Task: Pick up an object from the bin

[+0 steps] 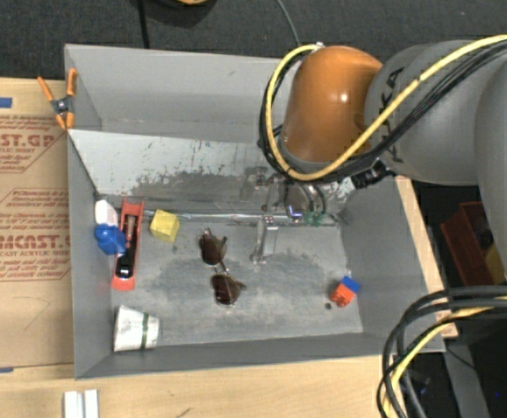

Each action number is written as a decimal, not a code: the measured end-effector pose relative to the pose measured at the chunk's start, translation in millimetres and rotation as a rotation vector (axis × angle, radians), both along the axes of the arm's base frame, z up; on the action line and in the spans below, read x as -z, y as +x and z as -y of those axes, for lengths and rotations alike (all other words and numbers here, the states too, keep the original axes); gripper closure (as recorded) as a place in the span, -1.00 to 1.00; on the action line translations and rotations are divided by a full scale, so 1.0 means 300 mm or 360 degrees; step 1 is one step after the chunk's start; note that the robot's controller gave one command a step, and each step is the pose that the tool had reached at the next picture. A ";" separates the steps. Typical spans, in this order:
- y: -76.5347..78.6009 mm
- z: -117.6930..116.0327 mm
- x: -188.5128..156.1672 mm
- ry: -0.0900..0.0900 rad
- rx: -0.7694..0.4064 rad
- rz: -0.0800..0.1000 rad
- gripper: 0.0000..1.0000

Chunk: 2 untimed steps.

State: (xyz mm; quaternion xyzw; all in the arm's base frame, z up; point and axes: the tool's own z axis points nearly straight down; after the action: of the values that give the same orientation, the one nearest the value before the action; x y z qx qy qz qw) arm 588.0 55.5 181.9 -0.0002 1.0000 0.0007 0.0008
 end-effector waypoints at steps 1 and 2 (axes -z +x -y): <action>-0.008 -0.018 0.129 0.0001 -0.0010 0.0010 -1.00; -0.018 -0.036 0.244 0.0001 0.0116 -0.0014 -1.00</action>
Offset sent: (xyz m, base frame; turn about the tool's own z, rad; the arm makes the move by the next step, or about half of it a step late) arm 0.0006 0.0199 -0.0875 0.3703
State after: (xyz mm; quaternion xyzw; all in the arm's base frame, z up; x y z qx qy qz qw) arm 582.7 66.3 108.8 0.0362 0.9993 0.0009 -0.0035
